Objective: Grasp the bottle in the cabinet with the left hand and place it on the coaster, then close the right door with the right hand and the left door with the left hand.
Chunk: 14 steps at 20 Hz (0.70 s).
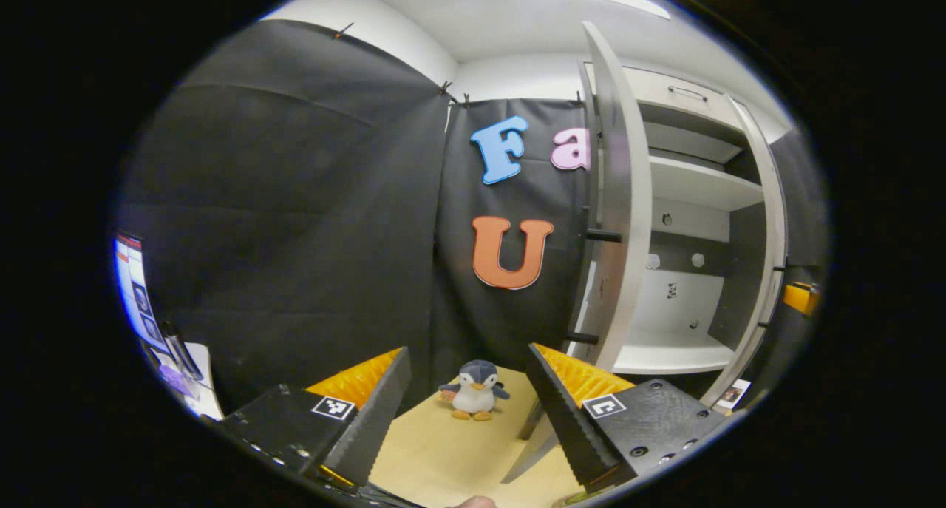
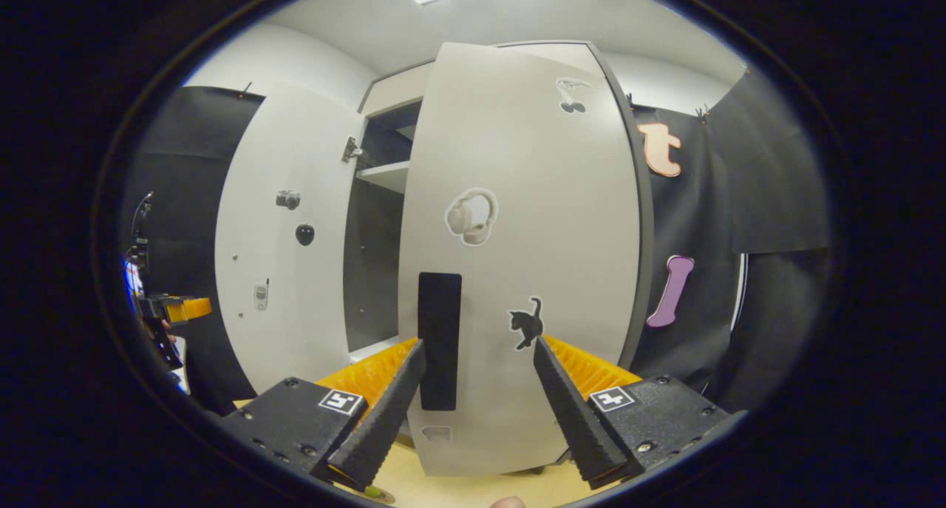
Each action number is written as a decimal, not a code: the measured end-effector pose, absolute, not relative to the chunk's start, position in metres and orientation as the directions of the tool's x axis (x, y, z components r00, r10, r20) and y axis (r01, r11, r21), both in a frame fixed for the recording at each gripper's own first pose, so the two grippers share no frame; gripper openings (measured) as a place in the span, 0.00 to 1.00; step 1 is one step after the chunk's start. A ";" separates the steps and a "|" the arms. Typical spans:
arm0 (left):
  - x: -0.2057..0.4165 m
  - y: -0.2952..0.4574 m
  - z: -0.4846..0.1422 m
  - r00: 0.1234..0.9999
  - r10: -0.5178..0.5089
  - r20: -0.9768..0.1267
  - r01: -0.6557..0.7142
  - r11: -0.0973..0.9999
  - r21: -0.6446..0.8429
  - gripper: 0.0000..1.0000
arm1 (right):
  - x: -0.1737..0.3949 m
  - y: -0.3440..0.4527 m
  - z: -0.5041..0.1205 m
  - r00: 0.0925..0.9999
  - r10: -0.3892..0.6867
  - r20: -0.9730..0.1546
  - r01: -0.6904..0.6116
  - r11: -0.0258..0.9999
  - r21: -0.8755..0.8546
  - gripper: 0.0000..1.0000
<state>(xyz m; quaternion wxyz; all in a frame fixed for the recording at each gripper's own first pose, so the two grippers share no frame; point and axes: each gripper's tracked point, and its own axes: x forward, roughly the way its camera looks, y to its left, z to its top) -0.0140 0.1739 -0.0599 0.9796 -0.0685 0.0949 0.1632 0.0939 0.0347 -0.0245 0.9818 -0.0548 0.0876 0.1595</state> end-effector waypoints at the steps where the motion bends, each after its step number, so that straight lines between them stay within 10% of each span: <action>1: -0.011 0.175 -0.059 0.932 0.297 -0.208 -0.323 0.941 -0.100 0.96 | 0.091 0.032 -0.024 0.935 0.300 -0.191 -0.319 0.944 -0.082 0.94; 14: 0.053 0.175 -0.027 0.967 0.166 -0.195 -0.178 0.983 -0.044 1.00 | 0.060 -0.042 -0.027 0.969 0.145 -0.201 -0.164 0.983 -0.080 0.97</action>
